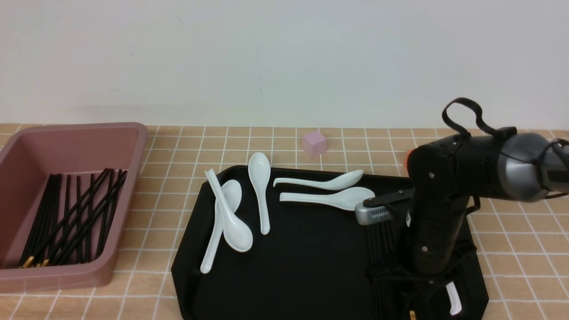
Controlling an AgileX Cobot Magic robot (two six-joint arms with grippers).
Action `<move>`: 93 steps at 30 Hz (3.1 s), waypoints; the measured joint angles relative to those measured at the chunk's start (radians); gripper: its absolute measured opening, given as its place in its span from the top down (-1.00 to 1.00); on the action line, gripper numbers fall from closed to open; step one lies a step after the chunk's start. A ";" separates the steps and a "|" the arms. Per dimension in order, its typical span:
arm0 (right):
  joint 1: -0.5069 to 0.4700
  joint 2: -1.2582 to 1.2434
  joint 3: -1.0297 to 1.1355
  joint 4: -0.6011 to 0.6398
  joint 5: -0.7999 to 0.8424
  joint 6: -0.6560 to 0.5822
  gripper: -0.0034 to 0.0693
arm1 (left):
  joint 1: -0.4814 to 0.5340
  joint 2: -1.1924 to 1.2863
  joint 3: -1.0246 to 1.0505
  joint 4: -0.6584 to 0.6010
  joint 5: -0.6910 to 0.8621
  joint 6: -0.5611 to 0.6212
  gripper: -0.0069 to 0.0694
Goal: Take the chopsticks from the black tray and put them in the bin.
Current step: Use the right arm to grab a pair of chopsticks
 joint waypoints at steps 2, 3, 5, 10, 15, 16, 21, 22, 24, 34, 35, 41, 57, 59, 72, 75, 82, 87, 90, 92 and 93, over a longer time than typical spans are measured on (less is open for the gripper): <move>0.000 0.000 0.000 0.000 0.000 0.003 -0.01 | 0.000 0.000 0.000 0.000 0.000 0.000 0.19; 0.000 0.000 0.000 0.000 0.000 0.004 -0.02 | 0.000 0.000 0.000 0.000 0.000 0.000 0.19; 0.000 0.000 0.000 0.000 0.000 0.004 -0.05 | 0.000 0.000 0.000 0.000 0.000 0.000 0.19; 0.000 0.001 -0.001 0.020 0.000 0.004 -0.17 | 0.000 0.000 0.000 0.000 0.000 0.000 0.19; 0.000 0.001 -0.001 0.023 0.001 0.004 -0.21 | 0.000 0.000 0.000 0.000 0.000 0.000 0.19; 0.000 0.001 -0.001 0.023 0.001 0.004 -0.21 | 0.000 0.000 0.000 0.000 0.000 0.000 0.19; 0.000 0.001 -0.001 0.023 0.001 0.004 -0.21 | 0.000 0.000 0.000 0.000 0.000 0.000 0.19; 0.000 0.001 -0.001 0.023 0.001 0.004 -0.21 | 0.000 0.000 0.000 0.000 0.000 0.000 0.19; 0.000 0.003 -0.002 0.024 0.001 0.004 -0.21 | 0.000 0.000 0.000 0.000 0.000 0.000 0.19; 0.000 0.026 -0.013 0.036 0.005 0.004 -0.20 | 0.000 0.000 0.000 0.000 0.000 0.000 0.19; 0.000 0.028 -0.013 0.033 0.007 0.004 -0.18 | 0.000 0.000 0.000 0.000 0.000 0.000 0.19; 0.000 0.029 -0.014 0.016 0.011 0.004 0.21 | 0.000 0.000 0.000 0.000 0.000 0.000 0.19; -0.001 0.029 -0.015 0.015 0.028 0.004 0.38 | 0.000 0.000 0.000 0.000 0.000 0.000 0.19; -0.001 0.029 -0.017 0.016 0.035 0.004 0.38 | 0.000 0.000 0.000 0.000 0.000 0.000 0.19; -0.001 0.053 -0.115 0.020 0.116 -0.012 0.42 | 0.000 0.000 0.000 0.000 0.000 0.000 0.19; -0.001 0.056 -0.147 0.020 0.155 -0.012 0.27 | 0.000 0.000 0.000 0.000 0.000 0.000 0.19; -0.001 0.057 -0.141 -0.006 0.187 -0.015 0.03 | 0.000 0.000 0.000 0.000 0.000 0.000 0.19; -0.001 0.060 -0.105 -0.009 0.129 -0.015 0.01 | 0.000 0.000 0.000 0.000 0.000 0.000 0.19; -0.001 0.060 -0.105 -0.017 0.106 -0.015 0.01 | 0.000 0.000 0.000 0.000 0.000 0.000 0.19; -0.001 0.060 -0.105 -0.025 0.102 -0.015 0.01 | 0.000 0.000 0.000 0.000 0.000 0.000 0.19; -0.001 0.060 -0.105 -0.030 0.095 -0.015 0.01 | 0.000 0.000 0.000 0.000 0.000 0.000 0.19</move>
